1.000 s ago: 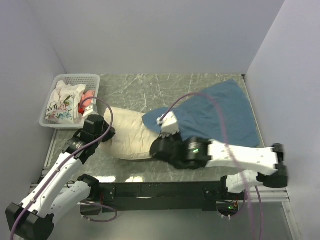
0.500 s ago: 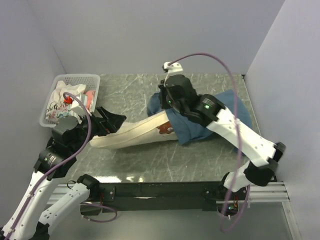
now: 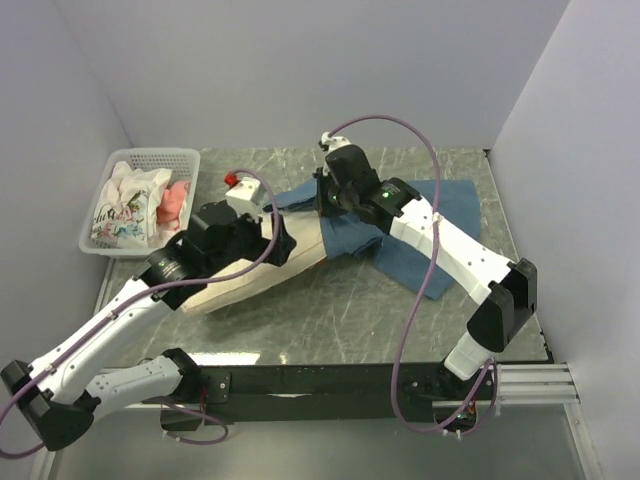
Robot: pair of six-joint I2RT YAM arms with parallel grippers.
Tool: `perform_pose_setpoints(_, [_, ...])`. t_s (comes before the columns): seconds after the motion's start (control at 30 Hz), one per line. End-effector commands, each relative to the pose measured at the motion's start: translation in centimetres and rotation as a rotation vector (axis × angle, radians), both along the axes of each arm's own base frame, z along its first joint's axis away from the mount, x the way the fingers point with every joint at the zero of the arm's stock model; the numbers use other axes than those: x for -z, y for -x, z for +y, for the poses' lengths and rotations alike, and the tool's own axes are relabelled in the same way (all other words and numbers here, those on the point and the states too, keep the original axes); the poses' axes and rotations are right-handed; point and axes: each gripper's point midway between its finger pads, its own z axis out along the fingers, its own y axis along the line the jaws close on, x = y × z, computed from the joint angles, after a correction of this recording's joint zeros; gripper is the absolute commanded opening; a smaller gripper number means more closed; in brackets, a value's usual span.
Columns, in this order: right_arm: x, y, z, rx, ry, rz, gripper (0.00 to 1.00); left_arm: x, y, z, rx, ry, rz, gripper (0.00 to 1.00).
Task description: Put the pillow into the pillowcase
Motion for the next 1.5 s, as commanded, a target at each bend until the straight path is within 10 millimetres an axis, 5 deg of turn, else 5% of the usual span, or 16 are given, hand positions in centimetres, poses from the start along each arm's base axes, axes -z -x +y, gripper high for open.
perform_pose_setpoints(0.0, [-3.4, -3.1, 0.6, 0.003, -0.112, -0.059, 0.00, -2.3, -0.7, -0.5, 0.023, -0.137, -0.120, 0.99])
perform_pose_setpoints(0.17, [-4.8, -3.5, 0.3, -0.001, -0.126, -0.067, 0.00, 1.1, 1.6, -2.9, 0.103, -0.257, -0.098, 1.00])
perform_pose_setpoints(0.4, [-6.1, -3.4, 0.0, -0.008, -0.144, -0.068, 0.00, 7.9, 1.0, -3.3, -0.010, -0.520, -0.076, 1.00])
perform_pose_setpoints(0.53, [-6.7, -2.7, 0.1, -0.019, -0.167, -0.060, 0.00, 9.7, -1.1, -2.3, -0.189, -0.632, -0.149, 0.99])
perform_pose_setpoints(0.57, [-6.8, -2.6, 0.0, -0.021, -0.170, -0.059, 0.00, 8.8, -2.1, -0.1, -0.343, -0.699, -0.213, 0.99])
perform_pose_setpoints(0.67, [-7.3, -2.1, 0.0, -0.031, -0.182, -0.057, 0.00, 8.9, -3.0, 1.7, -0.524, -0.787, -0.278, 0.99])
perform_pose_setpoints(0.87, [-8.8, -1.2, -0.8, -0.030, -0.197, -0.074, 0.00, 10.6, -4.1, 1.8, -0.590, -0.845, -0.313, 0.99])
perform_pose_setpoints(0.9, [-9.4, -0.8, -0.9, -0.035, -0.202, -0.081, 0.00, 10.9, -4.4, 1.8, -0.571, -0.832, -0.297, 0.98])
perform_pose_setpoints(0.93, [-9.8, -0.6, -1.1, -0.035, -0.206, -0.085, 0.00, 11.2, -4.5, 1.1, -0.522, -0.802, -0.270, 0.79])
perform_pose_setpoints(1.0, [-10.4, -0.2, -1.6, -0.034, -0.206, -0.102, 0.00, 9.4, -4.6, 0.8, -0.486, -0.716, -0.264, 0.40])
perform_pose_setpoints(1.03, [-10.6, -0.1, -1.9, -0.032, -0.199, -0.110, 0.00, 8.3, -4.6, -0.4, -0.438, -0.647, -0.247, 0.01])
perform_pose_setpoints(1.1, [-11.4, 0.3, -2.4, -0.026, -0.201, -0.130, 0.00, 5.5, -3.9, -1.1, -0.344, -0.533, -0.204, 0.01])
perform_pose_setpoints(1.23, [-13.4, 0.9, -3.7, 0.004, -0.212, -0.177, 0.02, -4.7, -2.9, -2.9, -0.220, -0.213, -0.156, 0.01])
perform_pose_setpoints(1.33, [-15.4, 1.5, -4.1, 0.003, -0.244, -0.215, 0.10, -7.6, -1.8, -3.6, -0.160, -0.176, -0.093, 0.01])
perform_pose_setpoints(1.47, [-16.9, 2.9, -3.5, -0.010, -0.241, -0.246, 0.12, -7.5, -2.0, -5.0, -0.130, -0.138, -0.022, 0.01])
